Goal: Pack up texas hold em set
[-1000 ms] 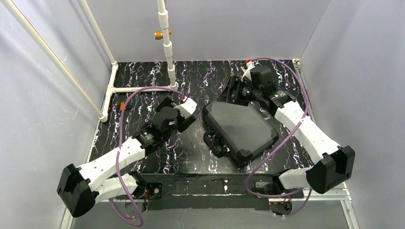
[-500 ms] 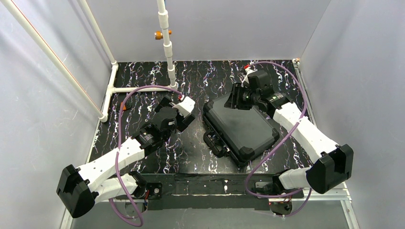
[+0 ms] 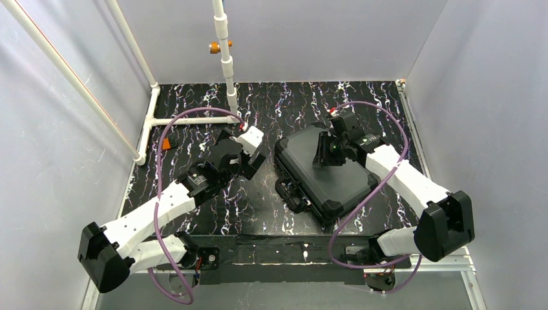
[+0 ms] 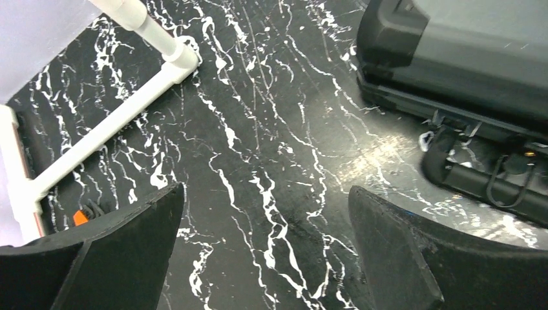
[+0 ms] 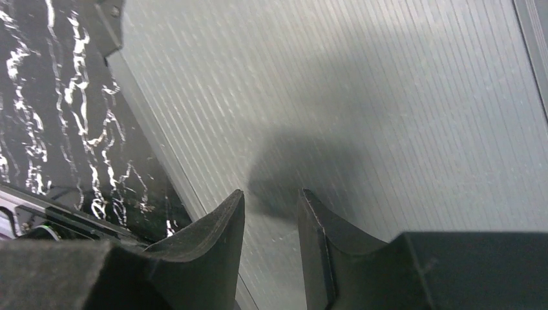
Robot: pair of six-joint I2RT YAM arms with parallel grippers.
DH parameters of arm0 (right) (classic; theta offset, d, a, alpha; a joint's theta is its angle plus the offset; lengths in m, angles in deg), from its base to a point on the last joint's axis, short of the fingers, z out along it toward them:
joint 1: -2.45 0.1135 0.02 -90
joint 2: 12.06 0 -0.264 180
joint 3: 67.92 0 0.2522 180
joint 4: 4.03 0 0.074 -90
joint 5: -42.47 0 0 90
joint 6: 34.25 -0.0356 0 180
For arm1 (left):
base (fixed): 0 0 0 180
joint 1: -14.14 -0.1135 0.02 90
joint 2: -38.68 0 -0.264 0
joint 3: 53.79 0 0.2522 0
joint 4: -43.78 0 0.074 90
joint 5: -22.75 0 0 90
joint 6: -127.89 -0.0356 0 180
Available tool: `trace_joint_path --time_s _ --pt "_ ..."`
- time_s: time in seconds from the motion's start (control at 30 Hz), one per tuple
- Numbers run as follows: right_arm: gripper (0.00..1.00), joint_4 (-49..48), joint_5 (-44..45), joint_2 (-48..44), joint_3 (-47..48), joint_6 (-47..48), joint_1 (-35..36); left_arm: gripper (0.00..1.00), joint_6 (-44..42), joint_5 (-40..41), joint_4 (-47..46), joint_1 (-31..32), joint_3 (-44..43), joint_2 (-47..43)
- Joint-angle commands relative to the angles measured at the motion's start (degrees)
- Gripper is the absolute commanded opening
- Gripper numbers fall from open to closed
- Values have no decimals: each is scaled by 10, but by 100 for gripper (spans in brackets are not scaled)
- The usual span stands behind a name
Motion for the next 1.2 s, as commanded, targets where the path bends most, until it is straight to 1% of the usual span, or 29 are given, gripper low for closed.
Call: trace_joint_path --time_s 0.0,0.13,0.33,0.53,0.57,0.63,0.77,0.83,0.9,1.07,1.17 --pt "43 -17 -10 -11 -33 4 3 98 60 -38 61 -3 -47 -5" --pt "43 -39 -31 -2 -67 -4 3 98 125 -74 89 -8 -36 -18" --pt "43 -71 -33 4 -124 -14 3 96 233 -133 98 -7 20 -50" --pt "43 -108 -30 23 -202 -32 3 91 310 -165 106 -8 65 -65" --pt "43 -112 -24 27 -216 -35 3 89 329 -173 104 -8 82 -71" --pt "42 -111 -26 20 -210 -32 3 86 359 -191 88 -8 121 -76" --pt "40 -123 -57 18 -181 -28 12 82 382 -209 64 -7 153 -67" --pt "35 -128 -64 33 -164 -31 34 80 391 -217 52 -8 169 -64" --pt "33 -132 -59 42 -151 -39 59 77 396 -221 43 -7 182 -64" --pt "31 -140 -53 53 -160 -46 72 71 402 -228 30 -7 198 -63" --pt "31 -142 -49 59 -171 -47 74 69 406 -232 22 -7 207 -62"
